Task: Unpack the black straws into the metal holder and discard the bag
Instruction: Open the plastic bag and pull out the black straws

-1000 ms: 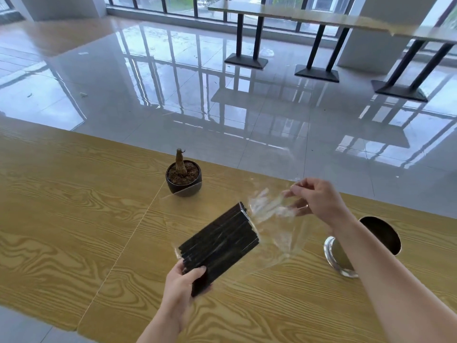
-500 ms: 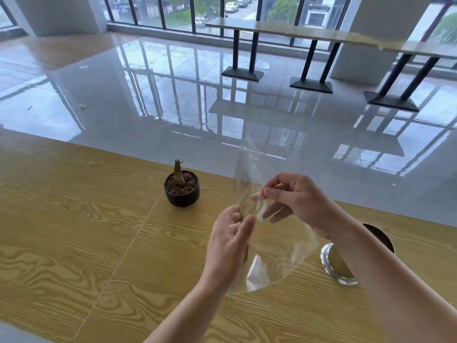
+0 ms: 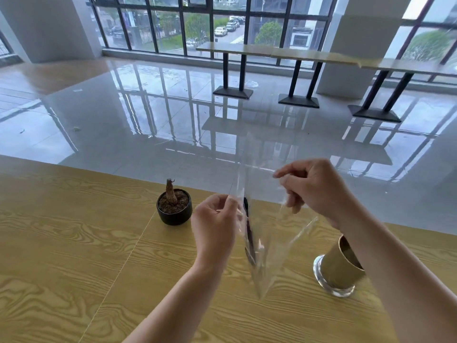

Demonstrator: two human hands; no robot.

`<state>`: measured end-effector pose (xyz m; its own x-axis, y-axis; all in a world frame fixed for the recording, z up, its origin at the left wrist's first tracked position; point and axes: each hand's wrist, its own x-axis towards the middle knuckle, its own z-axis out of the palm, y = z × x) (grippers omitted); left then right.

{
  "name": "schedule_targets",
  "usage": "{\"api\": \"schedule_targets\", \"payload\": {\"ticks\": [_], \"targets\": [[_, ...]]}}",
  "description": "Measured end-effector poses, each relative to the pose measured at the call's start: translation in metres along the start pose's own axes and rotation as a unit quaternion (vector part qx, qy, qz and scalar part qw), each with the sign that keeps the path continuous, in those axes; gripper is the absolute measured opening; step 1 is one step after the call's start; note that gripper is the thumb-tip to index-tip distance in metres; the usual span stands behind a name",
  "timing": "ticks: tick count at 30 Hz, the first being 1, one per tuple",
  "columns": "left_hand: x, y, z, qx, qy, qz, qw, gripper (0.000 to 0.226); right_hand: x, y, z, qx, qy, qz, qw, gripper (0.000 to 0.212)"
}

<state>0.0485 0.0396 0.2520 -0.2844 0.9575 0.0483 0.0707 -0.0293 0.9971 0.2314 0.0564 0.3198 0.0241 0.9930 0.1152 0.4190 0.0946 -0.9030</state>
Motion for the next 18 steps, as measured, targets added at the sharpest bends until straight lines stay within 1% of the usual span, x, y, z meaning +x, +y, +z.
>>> {"api": "schedule_targets", "payload": {"ticks": [3,6,8,10,11,13,14,16,17,18], "targets": [[0.012,0.004,-0.008,0.023,0.038,0.017,0.999,0.026,0.005,-0.012,-0.019,-0.074,0.081,-0.024,0.994,0.015],[0.019,0.008,-0.014,0.027,0.054,0.033,0.998,0.024,0.009,-0.018,-0.035,-0.091,0.119,-0.038,0.988,0.016],[0.019,0.013,-0.012,-0.007,0.046,0.028,0.999,0.021,0.011,-0.017,-0.042,-0.042,0.119,-0.043,0.991,0.017],[0.018,0.019,-0.008,-0.052,0.041,0.011,0.998,0.024,0.008,-0.013,-0.046,0.067,0.102,-0.051,0.991,0.011],[0.018,0.022,-0.005,-0.076,0.040,-0.001,0.996,0.025,0.006,-0.009,-0.047,0.137,0.085,-0.056,0.985,0.009],[0.018,0.026,0.000,-0.114,0.041,-0.025,0.992,0.026,-0.005,0.005,-0.046,0.247,0.053,-0.058,0.966,0.028],[0.018,0.027,0.003,-0.125,0.041,-0.030,0.991,0.026,-0.013,0.016,-0.043,0.272,0.049,-0.057,0.959,0.038],[0.018,0.030,0.008,-0.139,0.041,-0.035,0.989,0.024,-0.035,0.045,-0.030,0.288,0.068,-0.051,0.954,0.053],[0.018,0.031,0.010,-0.146,0.041,-0.036,0.988,0.024,-0.049,0.063,-0.019,0.277,0.084,-0.044,0.956,0.059],[0.018,0.032,0.013,-0.154,0.040,-0.035,0.987,0.024,-0.065,0.082,-0.006,0.240,0.095,-0.032,0.966,0.066]]}}
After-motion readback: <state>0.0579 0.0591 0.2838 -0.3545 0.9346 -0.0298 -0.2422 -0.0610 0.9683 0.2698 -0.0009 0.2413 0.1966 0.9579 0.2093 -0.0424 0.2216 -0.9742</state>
